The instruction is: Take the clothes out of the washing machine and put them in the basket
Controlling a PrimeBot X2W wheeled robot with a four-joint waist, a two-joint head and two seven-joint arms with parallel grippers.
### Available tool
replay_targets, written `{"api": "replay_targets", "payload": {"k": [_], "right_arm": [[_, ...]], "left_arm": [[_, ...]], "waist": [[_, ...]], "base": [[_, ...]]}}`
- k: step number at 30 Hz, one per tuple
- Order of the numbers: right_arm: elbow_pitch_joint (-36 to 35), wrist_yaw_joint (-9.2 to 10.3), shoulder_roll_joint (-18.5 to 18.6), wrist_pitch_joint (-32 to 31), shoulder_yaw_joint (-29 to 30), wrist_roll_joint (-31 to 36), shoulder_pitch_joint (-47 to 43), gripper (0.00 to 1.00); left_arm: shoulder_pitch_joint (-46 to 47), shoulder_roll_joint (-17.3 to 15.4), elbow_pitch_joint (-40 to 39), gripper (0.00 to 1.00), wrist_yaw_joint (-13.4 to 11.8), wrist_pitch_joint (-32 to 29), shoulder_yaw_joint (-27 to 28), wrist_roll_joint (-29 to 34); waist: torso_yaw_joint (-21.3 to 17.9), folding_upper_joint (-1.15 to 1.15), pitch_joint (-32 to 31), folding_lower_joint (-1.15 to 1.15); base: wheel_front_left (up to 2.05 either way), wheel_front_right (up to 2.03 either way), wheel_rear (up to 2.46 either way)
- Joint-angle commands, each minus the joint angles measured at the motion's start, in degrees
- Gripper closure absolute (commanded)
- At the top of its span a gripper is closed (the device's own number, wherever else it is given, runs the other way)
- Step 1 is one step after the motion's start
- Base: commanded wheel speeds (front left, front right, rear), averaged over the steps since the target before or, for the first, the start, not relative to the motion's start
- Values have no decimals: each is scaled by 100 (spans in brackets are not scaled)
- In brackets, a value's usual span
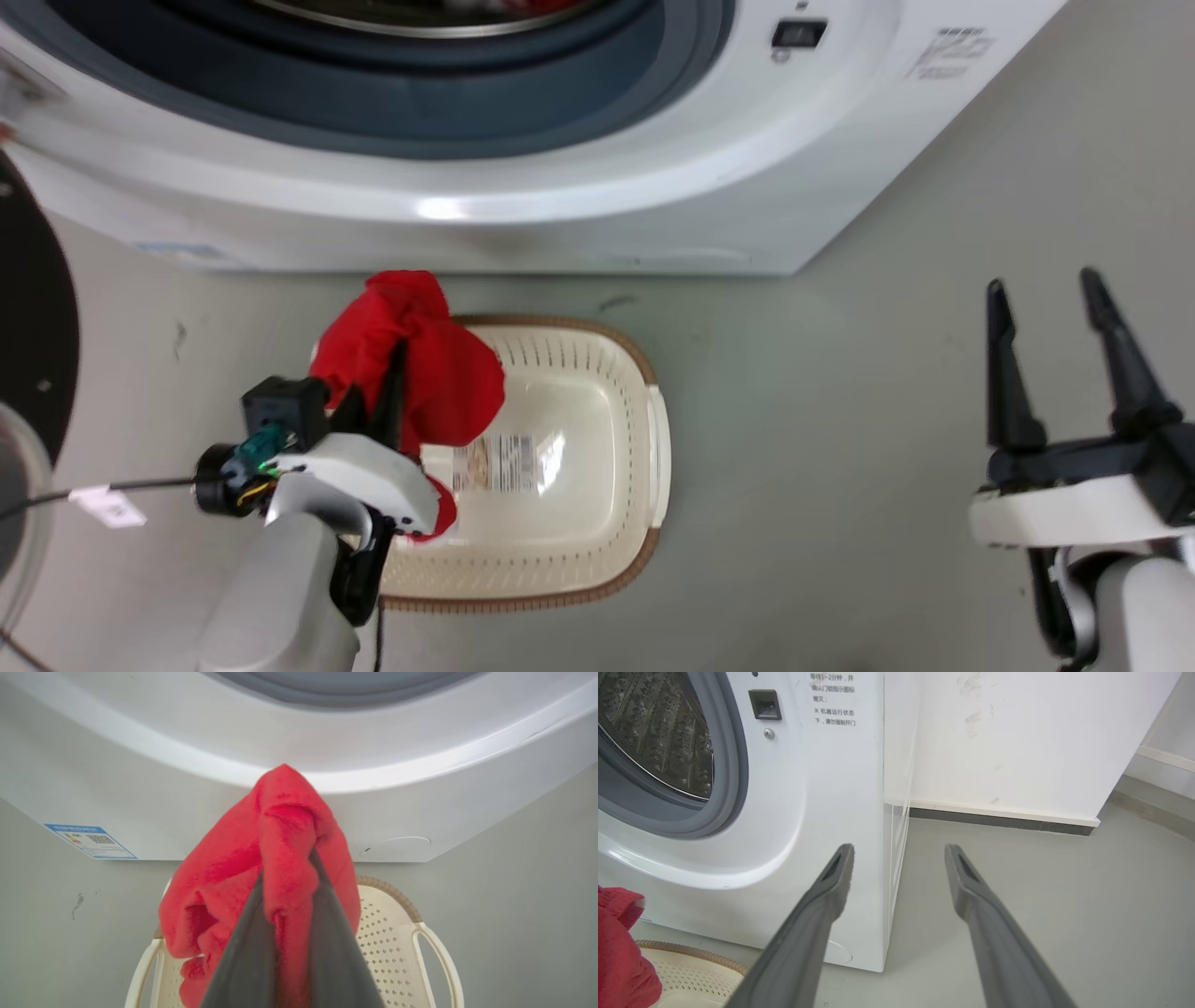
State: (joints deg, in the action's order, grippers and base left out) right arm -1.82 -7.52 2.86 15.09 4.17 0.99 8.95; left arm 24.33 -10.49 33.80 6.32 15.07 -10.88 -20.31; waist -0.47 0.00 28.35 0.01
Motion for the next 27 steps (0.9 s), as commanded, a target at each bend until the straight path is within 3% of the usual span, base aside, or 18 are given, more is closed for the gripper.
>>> {"api": "replay_targets", "payload": {"k": [1,15,27], "right_arm": [[-129,6,4,12,83,60,150,0],[-890,6,2,12,503,117,486,0],[-1217,6,2,12,682,275,547,0]], "left_arm": [[196,38,203,100,43,15,-7,82],[1456,89,2195,100,109,15,-8,299],[2322,79,3194,100,111,15,53,200]], "waist": [[-22,0,504,-1],[-196,0,1896,-1],[-248,0,2647,-1]], "base": [[0,0,0],[0,0,0],[0,0,0]]}}
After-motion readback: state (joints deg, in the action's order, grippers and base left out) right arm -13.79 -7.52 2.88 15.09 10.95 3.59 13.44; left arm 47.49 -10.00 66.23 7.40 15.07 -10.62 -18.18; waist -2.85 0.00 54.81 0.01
